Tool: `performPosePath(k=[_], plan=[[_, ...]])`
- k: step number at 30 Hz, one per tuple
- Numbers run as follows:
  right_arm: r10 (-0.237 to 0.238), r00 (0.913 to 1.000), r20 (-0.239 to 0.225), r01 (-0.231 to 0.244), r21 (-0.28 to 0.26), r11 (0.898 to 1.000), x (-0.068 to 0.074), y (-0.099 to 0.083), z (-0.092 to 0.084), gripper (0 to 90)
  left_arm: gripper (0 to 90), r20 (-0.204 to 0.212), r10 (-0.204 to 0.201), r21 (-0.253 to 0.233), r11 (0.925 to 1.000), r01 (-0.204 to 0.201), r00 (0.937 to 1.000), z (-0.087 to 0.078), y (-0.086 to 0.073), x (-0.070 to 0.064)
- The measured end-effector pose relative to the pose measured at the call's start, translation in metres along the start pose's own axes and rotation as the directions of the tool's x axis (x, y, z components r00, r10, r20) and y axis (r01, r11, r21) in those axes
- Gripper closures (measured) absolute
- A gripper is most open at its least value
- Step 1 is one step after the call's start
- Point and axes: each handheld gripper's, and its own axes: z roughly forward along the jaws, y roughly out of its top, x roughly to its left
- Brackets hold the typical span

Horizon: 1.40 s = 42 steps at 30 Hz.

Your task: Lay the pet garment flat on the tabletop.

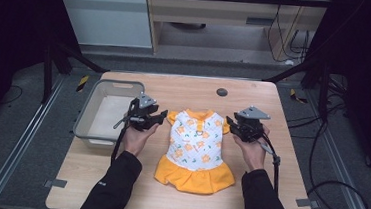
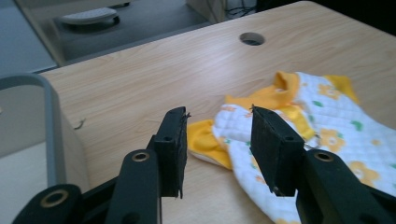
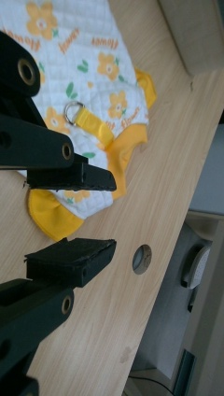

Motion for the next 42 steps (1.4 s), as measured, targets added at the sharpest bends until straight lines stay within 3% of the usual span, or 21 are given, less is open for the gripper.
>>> performPosePath(k=[3, 7, 8, 10, 12, 17, 19, 20, 21, 22, 28, 32, 35, 37, 38, 39, 40, 42], plan=[[0.019, 0.9991, -0.038, -0.019, -0.003, 1.0, 0.004, -0.001, -0.012, 66.4, 60.2, 0.047, 0.018, 0.003, 0.9998, -0.018, 0.9988, -0.008, -0.005, -0.011], [0.018, 0.9948, -0.1, -0.016, 0.027, 1.0, 0.017, -0.01, -0.02, 70.0, 74.0, 0.102, 0.059, 0.019, 0.998, -0.061, 0.993, -0.01, -0.016, -0.029], [0.014, 0.9926, -0.12, -0.008, 0.046, 0.999, 0.023, -0.016, -0.02, 72.1, 77.6, 0.119, 0.071, 0.039, 0.9963, -0.077, 0.9904, -0.005, -0.022, -0.038], [0.014, 0.9904, -0.137, -0.004, 0.07, 0.998, 0.029, -0.023, -0.017, 74.1, 79.2, 0.117, 0.086, 0.049, 0.9946, -0.092, 0.9894, -0.001, -0.025, -0.041], [0.015, 0.9883, -0.152, -0.001, 0.093, 0.996, 0.034, -0.031, -0.013, 75.6, 79.8, 0.131, 0.067, 0.085, 0.9933, -0.078, 0.9892, 0.013, -0.035, -0.046], [0.008, 0.9851, -0.172, 0.016, 0.141, 0.99, 0.043, -0.048, -0.001, 76.3, 80.4, 0.129, 0.059, 0.153, 0.9851, -0.079, 0.9899, 0.034, -0.05, -0.05], [0.013, 0.9837, -0.179, 0.015, 0.158, 0.987, 0.045, -0.055, 0.005, 76.2, 80.3, 0.129, 0.061, 0.18, 0.9801, -0.084, 0.9898, 0.04, -0.057, -0.051], [0.017, 0.9838, -0.179, 0.016, 0.181, 0.983, 0.046, -0.061, 0.009, 76.3, 80.3, 0.124, 0.074, 0.206, 0.9735, -0.098, 0.9895, 0.044, -0.063, -0.052], [0.017, 0.9838, -0.179, 0.016, 0.181, 0.983, 0.046, -0.061, 0.009, 76.3, 80.2, 0.124, 0.074, 0.206, 0.9735, -0.098, 0.9895, 0.044, -0.063, -0.052], [0.014, 0.9843, -0.176, 0.024, 0.212, 0.977, 0.047, -0.065, 0.013, 76.4, 80.2, 0.119, 0.075, 0.224, 0.9694, -0.1, 0.9901, 0.046, -0.066, -0.052], [-0.003, 0.9863, -0.165, 0.043, 0.239, 0.97, 0.049, -0.069, 0.022, 76.4, 80.0, 0.114, 0.074, 0.227, 0.9688, -0.098, 0.9908, 0.048, -0.07, -0.051], [0.011, 0.989, -0.147, 0.023, 0.228, 0.973, 0.045, -0.069, 0.026, 76.4, 78.0, 0.086, 0.077, 0.226, 0.9694, -0.095, 0.9933, 0.051, -0.069, -0.05], [0.016, 0.9901, -0.14, 0.016, 0.227, 0.974, 0.044, -0.068, 0.024, 76.4, 72.0, 0.08, 0.073, 0.226, 0.9699, -0.09, 0.9941, 0.047, -0.066, -0.049], [0.014, 0.9887, -0.15, 0.017, 0.206, 0.978, 0.044, -0.065, 0.017, 76.9, 69.8, 0.098, 0.065, 0.21, 0.974, -0.085, 0.993, 0.037, -0.064, -0.049], [0.01, 0.9861, -0.166, 0.02, 0.178, 0.984, 0.046, -0.061, 0.006, 78.3, 69.0, 0.11, 0.082, 0.195, 0.9754, -0.102, 0.9905, 0.024, -0.06, -0.05], [0.01, 0.9861, -0.166, 0.02, 0.178, 0.984, 0.046, -0.061, 0.006, 78.3, 68.9, 0.11, 0.082, 0.195, 0.9754, -0.102, 0.9905, 0.024, -0.06, -0.05], [0.001, 0.9826, -0.186, 0.029, 0.157, 0.987, 0.047, -0.059, -0.006, 80.9, 68.6, 0.147, 0.09, 0.178, 0.9772, -0.116, 0.985, 0.009, -0.059, -0.052], [0.009, 0.9771, -0.213, 0.024, 0.151, 0.988, 0.05, -0.063, -0.018, 83.8, 68.6, 0.174, 0.109, 0.176, 0.9745, -0.14, 0.9787, -0.005, -0.063, -0.055]])
